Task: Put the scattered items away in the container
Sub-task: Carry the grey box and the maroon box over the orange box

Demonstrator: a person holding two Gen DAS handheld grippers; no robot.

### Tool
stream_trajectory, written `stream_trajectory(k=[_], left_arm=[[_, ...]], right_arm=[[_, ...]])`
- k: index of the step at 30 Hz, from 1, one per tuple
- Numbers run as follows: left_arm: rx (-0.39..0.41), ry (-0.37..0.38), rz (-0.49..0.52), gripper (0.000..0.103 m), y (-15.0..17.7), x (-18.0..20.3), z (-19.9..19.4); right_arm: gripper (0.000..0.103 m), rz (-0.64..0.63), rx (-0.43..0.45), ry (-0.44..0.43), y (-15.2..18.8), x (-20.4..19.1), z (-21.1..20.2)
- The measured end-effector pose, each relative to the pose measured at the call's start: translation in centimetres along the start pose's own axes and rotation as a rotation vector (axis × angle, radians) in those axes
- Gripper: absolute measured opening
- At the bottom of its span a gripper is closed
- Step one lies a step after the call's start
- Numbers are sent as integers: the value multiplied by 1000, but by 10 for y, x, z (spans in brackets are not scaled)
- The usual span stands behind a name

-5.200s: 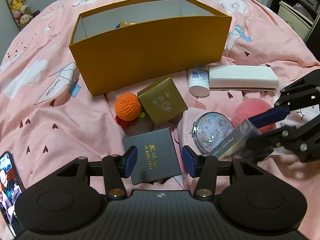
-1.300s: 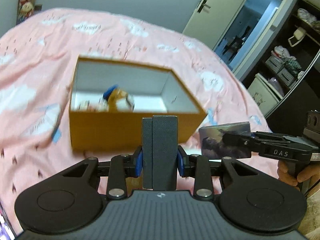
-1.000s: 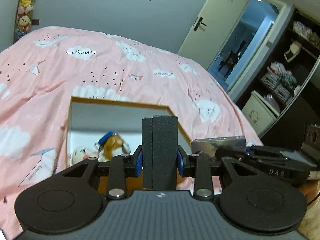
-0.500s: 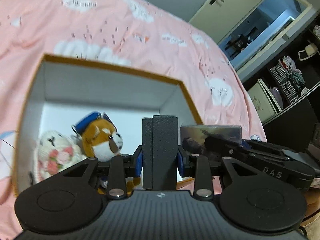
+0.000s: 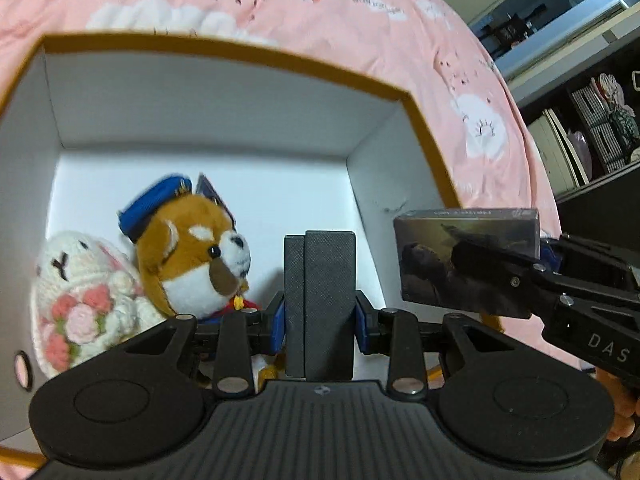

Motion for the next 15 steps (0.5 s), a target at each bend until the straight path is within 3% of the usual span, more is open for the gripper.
stream_trajectory(k=[7,9,11,15], left_arm=[[-45,0,-19,38,0,-1,15],[-44,-30,3,41,1,0,11],[-33,-51,15,52,4,-2,6],[-7,-12,10,53,9,-10,-3]], right_arm=[[26,-52,-89,22,4,-6,19],[25,-63,-111,21,-1,-7,23],[25,-80,-141,18,-5,-8,29],[26,-141,-160,44,-7,-11,39]])
Point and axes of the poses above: each gripper's, at about its wrist camera, not at the fingertips, and z roughly the way its jaws point, x to its right, y to its underside, the point moved 7 cm from there along z, roughly the way its jaws point, and after that the axes turned 15 degrees about -x, right-handed, at the moved point
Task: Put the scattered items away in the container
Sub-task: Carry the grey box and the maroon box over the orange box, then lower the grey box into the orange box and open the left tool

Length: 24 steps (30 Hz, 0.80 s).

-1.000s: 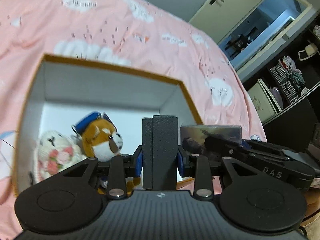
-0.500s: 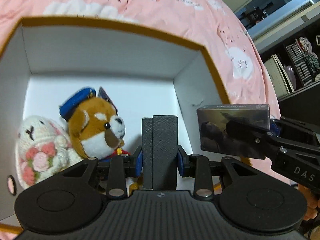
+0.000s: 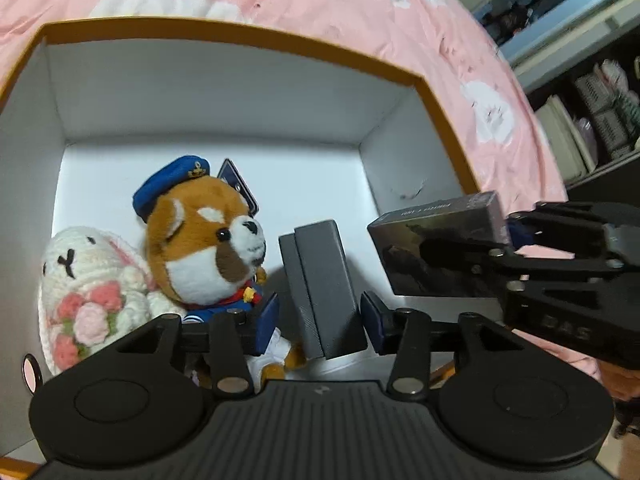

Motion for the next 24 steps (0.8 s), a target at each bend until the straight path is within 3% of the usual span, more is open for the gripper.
stream_trajectory(k=[5,14,15,18,24], left_arm=[[21,4,-13,41,5,-5,-5],[-31,60,-29,40,-8,-2,9],[-38,47,-23,38,-10,0,12],[-87,-88,27,36,-10,2,19],[-13,-78,48,36,0,5,-4]], right_arm=[[26,-3,8,-9,-1,3,4],[26,22,18,-30,-1,8,-2],[26,19,17,-27,-3,7,-4],[26,17,10,-24,-7,6,-8],[26,54,-20,-66,-9,5,-2]])
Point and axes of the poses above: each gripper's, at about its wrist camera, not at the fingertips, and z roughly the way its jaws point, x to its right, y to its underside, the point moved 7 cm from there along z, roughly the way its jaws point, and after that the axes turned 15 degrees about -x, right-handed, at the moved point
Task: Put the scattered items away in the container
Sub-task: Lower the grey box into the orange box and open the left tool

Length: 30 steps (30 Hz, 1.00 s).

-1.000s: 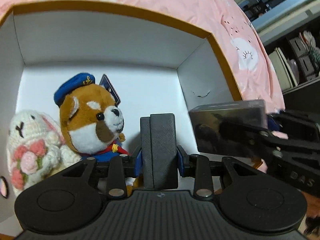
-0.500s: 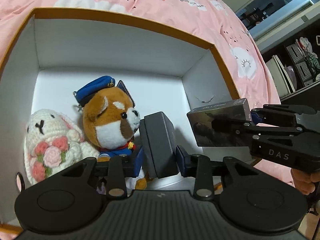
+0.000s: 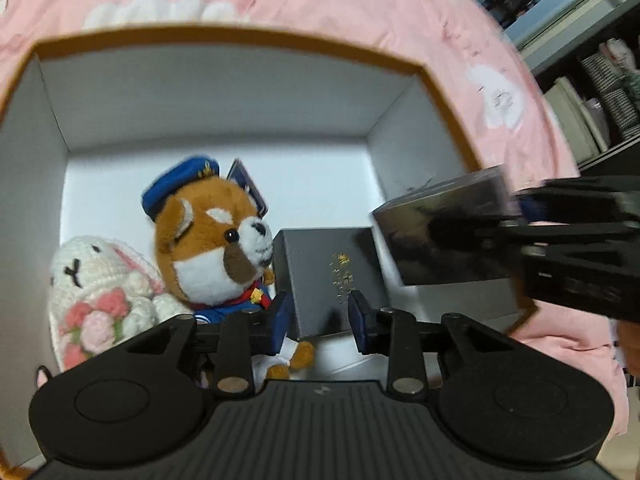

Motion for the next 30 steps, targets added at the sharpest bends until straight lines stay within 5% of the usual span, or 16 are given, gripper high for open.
stream_trajectory(k=[4,13,19,27,30], left_arm=[[115,-49,16,36,12,-6,-26],[125,-157,70,36,23,-10,-40],[131,-147,77,36,21,-11,-43],[123,-121,15,36,29,-29,-35],[135,-109,5,36,32,-31,-36]], right_arm=[[26,39,22,-92,0,-5,1],[26,173,-30,-331,-3,-12,19],[28,220,-80,-349,3,-2,33],[33,181,-79,-268,3,-2,34],[26,235,-87,-394,1,-3,36]])
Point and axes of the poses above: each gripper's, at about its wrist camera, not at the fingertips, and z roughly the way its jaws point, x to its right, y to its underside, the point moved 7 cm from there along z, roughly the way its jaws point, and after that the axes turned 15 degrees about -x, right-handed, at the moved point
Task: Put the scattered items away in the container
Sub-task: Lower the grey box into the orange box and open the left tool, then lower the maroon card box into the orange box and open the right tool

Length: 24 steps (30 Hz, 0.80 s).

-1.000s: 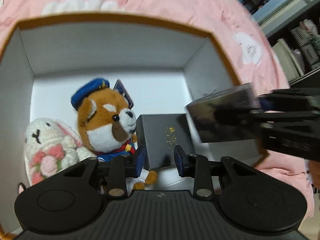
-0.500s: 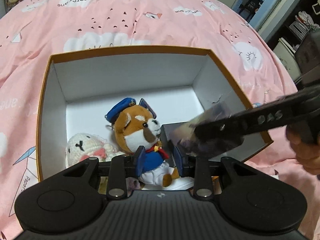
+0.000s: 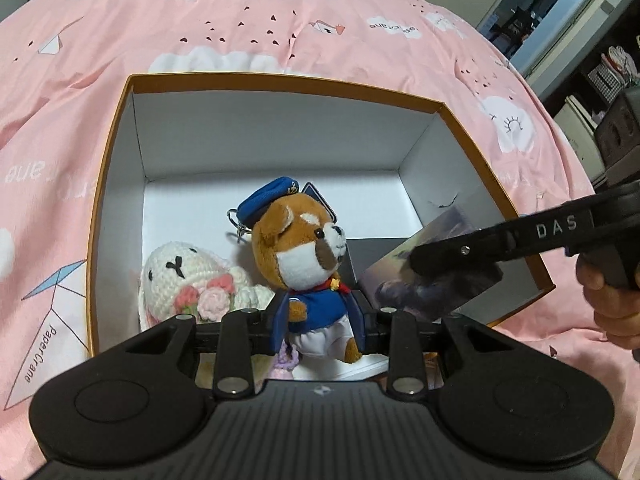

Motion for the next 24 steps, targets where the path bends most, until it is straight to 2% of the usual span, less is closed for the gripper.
stream_trajectory(k=[2,5,6,8,10,14,18,24], left_arm=[[-1,2,-7,36,1,-1,1],[-2,-1,-3,36,4,0,2],[-2,-3,-2,36,4,1,2],[1,1,-6,36,5,1,2],[5,5,-9,36,6,1,1],[11,0,-7,36,7,3,-1],[19,-38,-5,36,8,2,-4],[36,-54,-8,36,11,1,-10]], right_arm=[[26,23,11,-38,-1,0,5],[28,22,24,-32,-1,0,8],[34,6,28,-2,0,-2,7],[44,-39,40,118,2,-4,5],[45,-90,38,185,5,-10,4],[48,-134,29,254,10,-15,4],[57,-182,4,316,14,-19,11],[62,-182,-31,322,18,-20,21]])
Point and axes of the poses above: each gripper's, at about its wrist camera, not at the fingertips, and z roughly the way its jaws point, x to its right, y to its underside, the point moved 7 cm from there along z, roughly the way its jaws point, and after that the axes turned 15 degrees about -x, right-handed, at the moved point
